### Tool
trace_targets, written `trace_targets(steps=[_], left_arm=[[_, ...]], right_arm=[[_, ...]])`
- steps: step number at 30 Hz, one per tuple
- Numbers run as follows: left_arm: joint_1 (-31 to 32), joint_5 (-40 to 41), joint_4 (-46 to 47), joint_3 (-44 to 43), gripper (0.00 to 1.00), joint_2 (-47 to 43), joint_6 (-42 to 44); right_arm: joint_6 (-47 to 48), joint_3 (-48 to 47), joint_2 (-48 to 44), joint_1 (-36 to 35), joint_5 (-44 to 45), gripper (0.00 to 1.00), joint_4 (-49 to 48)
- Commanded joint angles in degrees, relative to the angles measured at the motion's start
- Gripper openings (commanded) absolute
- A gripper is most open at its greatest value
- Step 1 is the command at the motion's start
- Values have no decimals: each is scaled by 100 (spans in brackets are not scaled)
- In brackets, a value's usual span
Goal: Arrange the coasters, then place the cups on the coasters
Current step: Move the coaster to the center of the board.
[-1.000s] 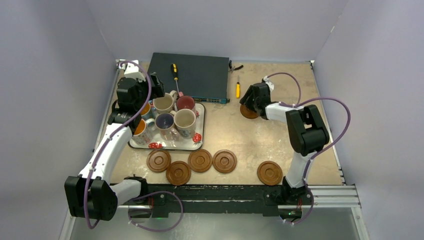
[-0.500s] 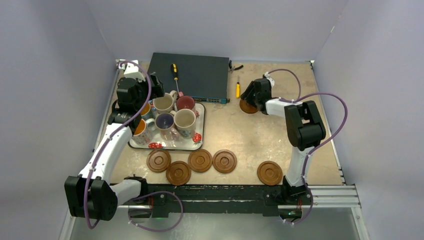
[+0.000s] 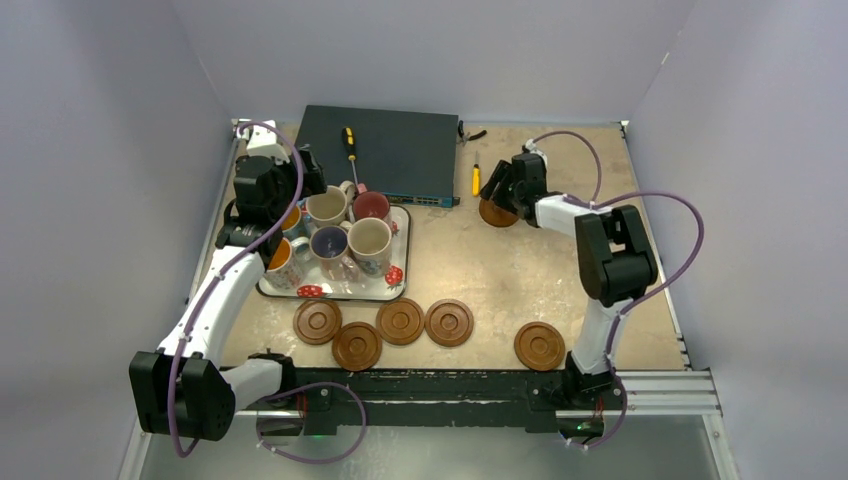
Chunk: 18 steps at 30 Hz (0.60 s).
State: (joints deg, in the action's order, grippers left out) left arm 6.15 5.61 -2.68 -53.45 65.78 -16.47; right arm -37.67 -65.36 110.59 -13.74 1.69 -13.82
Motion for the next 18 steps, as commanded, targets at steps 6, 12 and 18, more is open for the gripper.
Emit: trace_targets(steps=[6, 12, 18], left_arm=[[29, 125, 83, -39, 95, 53, 138], [33, 42, 84, -41, 95, 11, 54], [31, -19, 83, -45, 95, -45, -1]], right_arm=[[535, 290, -1367, 16, -287, 68, 416], [507, 1261, -2790, 12, -392, 72, 1503], [25, 2081, -4416, -217, -101, 74, 2853]])
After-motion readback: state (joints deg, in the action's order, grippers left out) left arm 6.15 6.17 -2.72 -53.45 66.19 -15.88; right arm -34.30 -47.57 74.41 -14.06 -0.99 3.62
